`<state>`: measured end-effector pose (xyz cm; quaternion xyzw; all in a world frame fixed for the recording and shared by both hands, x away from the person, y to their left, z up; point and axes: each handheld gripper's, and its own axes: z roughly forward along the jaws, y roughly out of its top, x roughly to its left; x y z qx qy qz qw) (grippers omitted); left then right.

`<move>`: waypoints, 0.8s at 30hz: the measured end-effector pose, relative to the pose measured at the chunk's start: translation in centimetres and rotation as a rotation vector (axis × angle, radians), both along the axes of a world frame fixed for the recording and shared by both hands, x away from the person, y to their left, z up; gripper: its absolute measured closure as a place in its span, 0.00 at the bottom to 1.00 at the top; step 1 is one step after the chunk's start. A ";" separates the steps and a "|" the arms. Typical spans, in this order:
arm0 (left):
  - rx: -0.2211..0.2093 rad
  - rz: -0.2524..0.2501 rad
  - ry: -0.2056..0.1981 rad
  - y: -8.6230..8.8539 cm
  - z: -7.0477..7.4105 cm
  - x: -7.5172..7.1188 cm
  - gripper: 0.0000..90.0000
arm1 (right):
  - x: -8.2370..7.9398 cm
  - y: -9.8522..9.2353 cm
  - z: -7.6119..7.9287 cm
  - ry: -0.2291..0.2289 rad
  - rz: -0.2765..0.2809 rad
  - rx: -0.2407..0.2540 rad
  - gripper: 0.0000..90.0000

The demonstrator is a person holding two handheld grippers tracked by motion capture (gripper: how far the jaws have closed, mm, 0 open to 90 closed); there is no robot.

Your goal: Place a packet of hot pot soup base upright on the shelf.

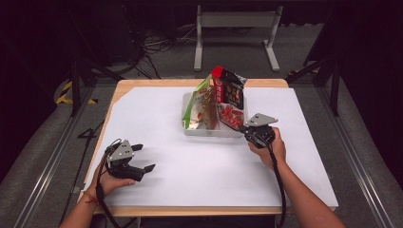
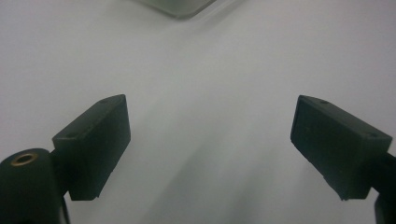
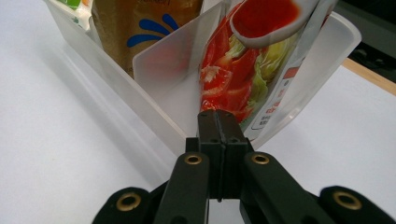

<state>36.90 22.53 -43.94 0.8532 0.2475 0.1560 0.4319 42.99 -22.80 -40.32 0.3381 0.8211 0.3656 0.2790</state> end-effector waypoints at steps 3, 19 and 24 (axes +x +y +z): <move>0.004 -0.003 0.000 -0.1 0.0 0.0 0.14 | 0.3 0.0 -0.1 0.018 -0.013 0.022 1.00; 0.005 0.005 -0.004 0.0 0.0 0.0 0.14 | -1.0 -0.7 1.5 -0.027 0.023 0.051 0.97; 0.006 0.005 -0.005 0.1 0.0 0.0 0.14 | -1.2 -0.9 1.7 -0.031 0.038 0.056 0.95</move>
